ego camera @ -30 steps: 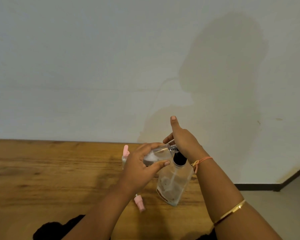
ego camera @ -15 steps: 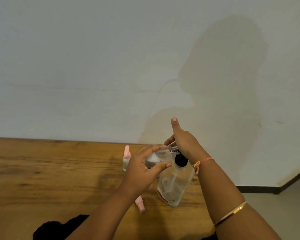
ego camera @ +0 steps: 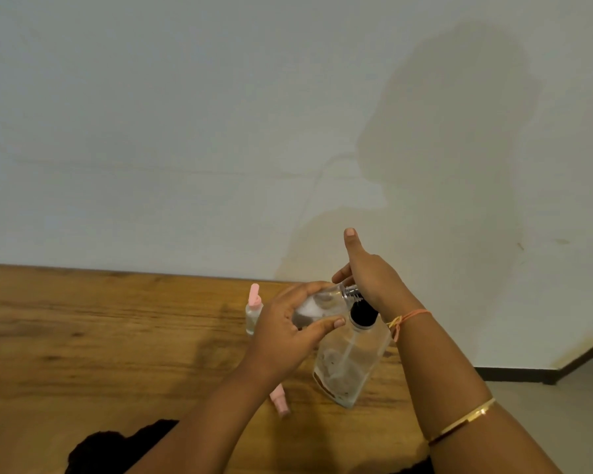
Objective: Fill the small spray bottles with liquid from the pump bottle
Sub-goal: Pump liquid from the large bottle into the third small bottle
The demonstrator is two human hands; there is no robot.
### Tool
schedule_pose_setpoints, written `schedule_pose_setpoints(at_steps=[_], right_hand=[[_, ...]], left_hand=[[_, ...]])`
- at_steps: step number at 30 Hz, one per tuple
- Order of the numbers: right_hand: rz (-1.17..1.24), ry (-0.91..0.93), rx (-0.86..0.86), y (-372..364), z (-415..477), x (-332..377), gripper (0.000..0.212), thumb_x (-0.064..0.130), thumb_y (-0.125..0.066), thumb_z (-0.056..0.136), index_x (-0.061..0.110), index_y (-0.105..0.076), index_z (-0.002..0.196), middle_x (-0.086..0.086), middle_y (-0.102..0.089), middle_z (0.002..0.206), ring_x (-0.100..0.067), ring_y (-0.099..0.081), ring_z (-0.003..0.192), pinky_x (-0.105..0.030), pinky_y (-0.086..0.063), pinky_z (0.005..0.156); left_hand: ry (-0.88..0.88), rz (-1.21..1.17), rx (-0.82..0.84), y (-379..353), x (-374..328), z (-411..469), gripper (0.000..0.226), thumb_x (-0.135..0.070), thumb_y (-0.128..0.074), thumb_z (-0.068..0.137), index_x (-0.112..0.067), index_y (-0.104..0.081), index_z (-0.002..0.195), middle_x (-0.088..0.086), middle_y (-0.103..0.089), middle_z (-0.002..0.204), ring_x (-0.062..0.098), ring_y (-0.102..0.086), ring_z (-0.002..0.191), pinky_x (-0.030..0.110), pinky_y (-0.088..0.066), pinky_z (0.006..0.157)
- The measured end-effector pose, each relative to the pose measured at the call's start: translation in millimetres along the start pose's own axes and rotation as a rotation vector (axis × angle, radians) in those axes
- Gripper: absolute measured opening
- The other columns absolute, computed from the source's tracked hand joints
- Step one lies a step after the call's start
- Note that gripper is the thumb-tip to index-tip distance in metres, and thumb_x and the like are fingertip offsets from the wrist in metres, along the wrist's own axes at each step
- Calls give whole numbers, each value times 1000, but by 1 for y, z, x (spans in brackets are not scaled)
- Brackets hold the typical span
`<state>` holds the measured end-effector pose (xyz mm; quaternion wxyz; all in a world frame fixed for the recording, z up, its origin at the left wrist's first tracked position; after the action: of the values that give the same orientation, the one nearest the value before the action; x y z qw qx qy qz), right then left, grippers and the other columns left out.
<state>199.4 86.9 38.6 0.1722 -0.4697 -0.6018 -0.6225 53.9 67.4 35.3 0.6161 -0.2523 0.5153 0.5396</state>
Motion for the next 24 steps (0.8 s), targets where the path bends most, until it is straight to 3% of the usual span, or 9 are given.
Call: schedule_pose_setpoints(at_steps=[2,4,8,14,19,21,24], right_hand=[[-1,10,-20,2,-1,4,85,71,-8,88,14,-71,77,-5,-66,88,-24,-57,94,-50,-34,104],[-4,36,-37,4,-1,12,83,71,-7,88,19,-70,75,-7,-66,97,-25,-56,101,-53,-29,107],[-33,73,-41,1,-1,19,81,73,-4,85,24,-67,69,-4,-62,91,-29,-54,108,-57,-24,110],[6,-14,-7,0,-2,-2,90,74,-7,85,11,-71,74,-1,-64,74,-22,-61,86,-49,-39,100],[13,24,12,-1,-6,10,90,74,-7,86,14,-73,82,-10,-67,103,-25,-58,99,-49,-35,104],[-4,60,11,0,-6,18,88,75,-5,84,19,-73,79,-8,-67,104,-25,-55,106,-54,-27,109],[9,43,37,-2,-5,17,90,71,-5,87,12,-73,88,-8,-64,98,-23,-55,96,-41,-37,98]], left_hand=[[5,-10,-15,2,-2,0,39,-46,-69,63,-51,-56,99,-23,-62,103,-8,-54,101,9,-48,79],[-15,-11,-28,6,-7,2,38,-38,-73,66,-51,-56,97,-28,-61,97,-11,-53,99,6,-46,77],[-43,-10,-17,9,-14,2,42,-22,-76,70,-45,-56,98,-24,-59,96,-16,-51,95,0,-41,72],[-5,12,6,0,-1,1,40,-40,-72,66,-50,-56,101,-18,-62,106,-8,-53,102,4,-43,79],[-7,-60,-22,6,-5,-2,43,-19,-77,71,-44,-58,100,-16,-62,104,-8,-54,100,3,-44,71],[-31,-52,-32,9,-10,-1,43,-19,-77,71,-44,-57,98,-19,-61,102,-12,-52,99,1,-42,71],[-26,-54,-29,7,-7,0,42,-24,-77,70,-46,-57,99,-18,-61,103,-9,-53,100,4,-45,73]])
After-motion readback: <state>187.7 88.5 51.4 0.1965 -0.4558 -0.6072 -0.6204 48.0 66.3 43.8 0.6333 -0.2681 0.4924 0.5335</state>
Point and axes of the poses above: each hand's wrist, its own z-axis towards the middle knuckle, its own y-axis out of the back of the hand, x = y × z, the point moved 10 cm from there along z, towards the middle knuckle
